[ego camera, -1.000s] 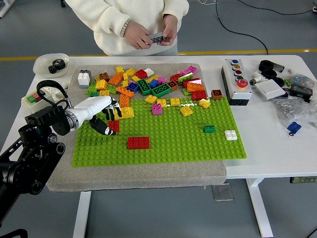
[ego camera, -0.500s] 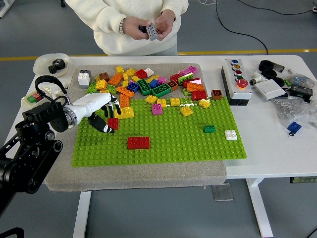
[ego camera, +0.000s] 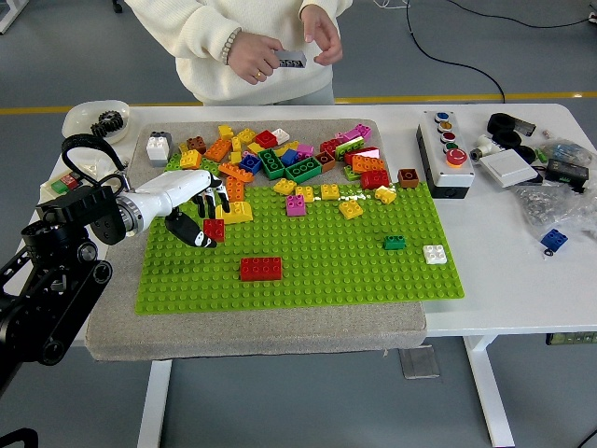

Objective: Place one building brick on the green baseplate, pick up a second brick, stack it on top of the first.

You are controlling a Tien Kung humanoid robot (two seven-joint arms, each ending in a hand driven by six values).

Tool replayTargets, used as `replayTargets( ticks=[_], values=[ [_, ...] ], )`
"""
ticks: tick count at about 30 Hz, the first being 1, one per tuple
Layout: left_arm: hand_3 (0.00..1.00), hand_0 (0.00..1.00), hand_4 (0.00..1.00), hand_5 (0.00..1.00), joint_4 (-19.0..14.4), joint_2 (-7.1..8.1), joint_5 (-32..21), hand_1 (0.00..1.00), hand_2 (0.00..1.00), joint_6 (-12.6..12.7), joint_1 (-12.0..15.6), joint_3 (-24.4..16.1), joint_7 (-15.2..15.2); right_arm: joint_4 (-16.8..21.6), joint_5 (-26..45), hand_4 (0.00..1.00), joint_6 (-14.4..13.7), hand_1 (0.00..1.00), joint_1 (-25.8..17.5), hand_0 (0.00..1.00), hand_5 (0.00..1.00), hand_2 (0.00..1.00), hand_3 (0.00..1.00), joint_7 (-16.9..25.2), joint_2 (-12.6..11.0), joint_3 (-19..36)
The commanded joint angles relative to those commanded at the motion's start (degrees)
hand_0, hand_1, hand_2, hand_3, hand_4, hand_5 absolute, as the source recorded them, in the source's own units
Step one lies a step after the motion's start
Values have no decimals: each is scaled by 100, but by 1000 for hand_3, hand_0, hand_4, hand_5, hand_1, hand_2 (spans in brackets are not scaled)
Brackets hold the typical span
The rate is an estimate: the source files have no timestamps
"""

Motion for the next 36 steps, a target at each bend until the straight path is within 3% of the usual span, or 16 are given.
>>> replayTargets(
  ticks=[14,36],
  values=[
    [532,569,936,2,-325,9,-299,435,441,-136,95,110,211,0,26,858,-10,656,3,748,344,726,615,-1,-24,18],
    [533,566,938,2,-435,-211,-662,431,440,-162,193,229,359,0,71,858,-18,656,15,748,343,726,615,-5,-46,25]
  ],
)
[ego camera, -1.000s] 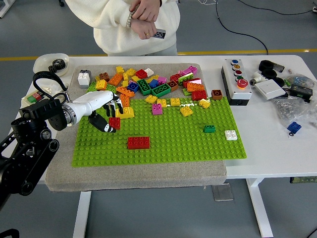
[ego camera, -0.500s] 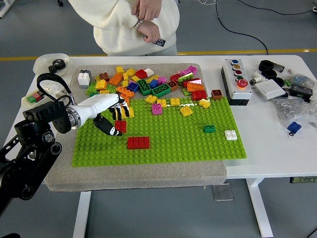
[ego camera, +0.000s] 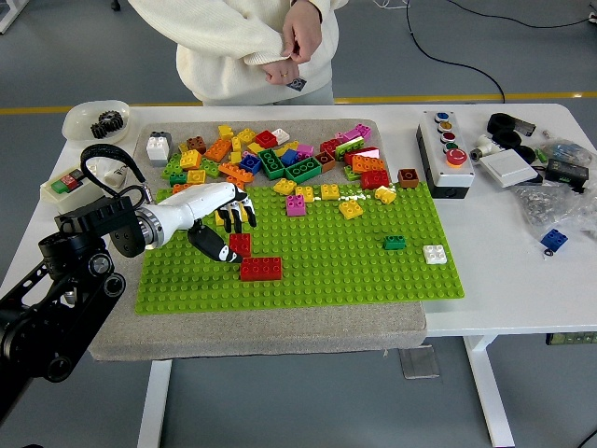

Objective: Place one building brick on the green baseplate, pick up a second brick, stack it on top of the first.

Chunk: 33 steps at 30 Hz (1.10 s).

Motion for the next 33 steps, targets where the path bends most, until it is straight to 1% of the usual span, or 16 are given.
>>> replayTargets(
  ticks=[10,17,27,33],
  values=[
    [532,566,939,2,47,-91,-93,431,439,66,38,90,6,0,28,858,0,656,11,747,343,726,616,2,-2,-22],
    [532,566,939,2,199,-130,-166,430,440,253,22,161,-125,0,18,859,3,656,14,748,342,726,617,7,-4,-29],
    [533,566,941,2,316,-163,-196,431,439,318,28,240,-171,0,2,859,10,656,12,747,342,726,617,8,4,-44],
    [533,566,941,2,467,-179,-206,431,439,383,10,287,-218,0,-10,859,13,656,15,747,341,726,617,12,4,-53]
  ],
)
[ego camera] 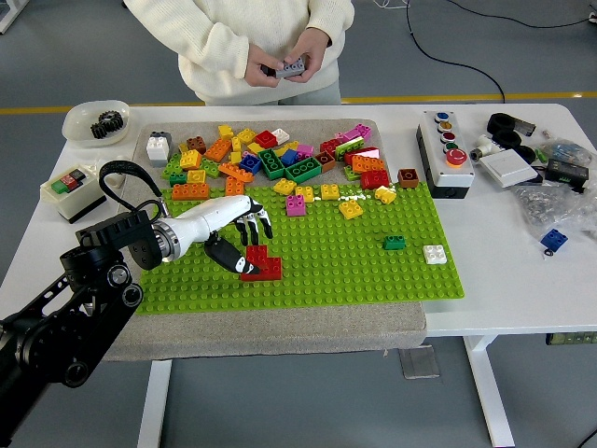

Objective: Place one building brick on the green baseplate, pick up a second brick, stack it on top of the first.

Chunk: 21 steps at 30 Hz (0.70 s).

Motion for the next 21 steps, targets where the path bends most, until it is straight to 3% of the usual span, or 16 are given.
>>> replayTargets(
  ticks=[9,21],
  values=[
    [531,566,940,2,192,-23,-5,429,438,113,-33,31,-54,0,-23,860,2,656,-10,748,341,726,618,0,0,5],
    [531,567,939,2,208,-38,-27,428,438,128,-44,73,-50,0,-14,859,0,655,5,747,340,727,617,2,-4,1]
  ],
)
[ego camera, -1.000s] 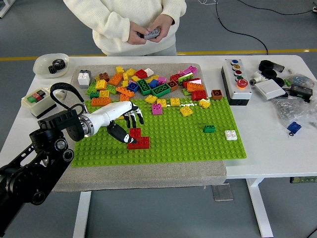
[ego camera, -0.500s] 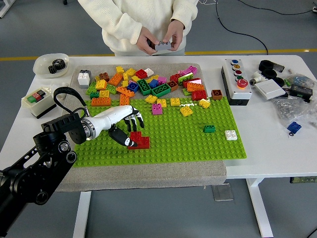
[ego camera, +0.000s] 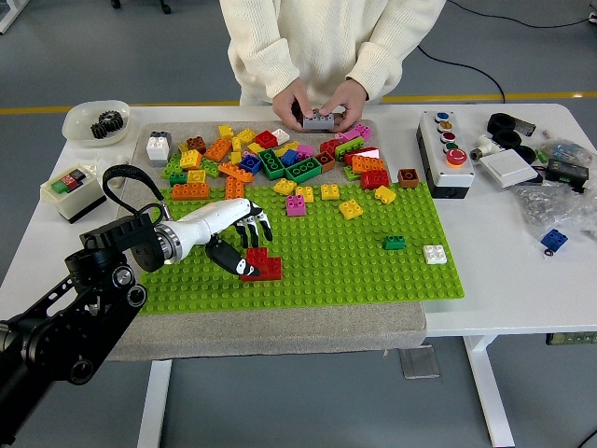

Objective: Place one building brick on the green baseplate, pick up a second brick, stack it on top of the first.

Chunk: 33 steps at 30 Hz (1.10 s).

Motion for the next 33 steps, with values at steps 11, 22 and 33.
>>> replayTargets(
  ticks=[11,22,33],
  values=[
    [531,567,941,2,22,-19,-10,429,438,13,-7,25,2,0,10,858,-2,657,4,747,341,727,616,-2,-2,0],
    [532,567,941,2,79,-41,-14,429,439,33,-27,73,-2,0,31,858,-4,656,17,747,341,727,617,-3,-4,-4],
    [531,566,941,2,177,-50,-16,428,438,68,-56,84,-39,0,40,858,-3,655,18,747,341,727,616,-5,-5,-5]
  ],
)
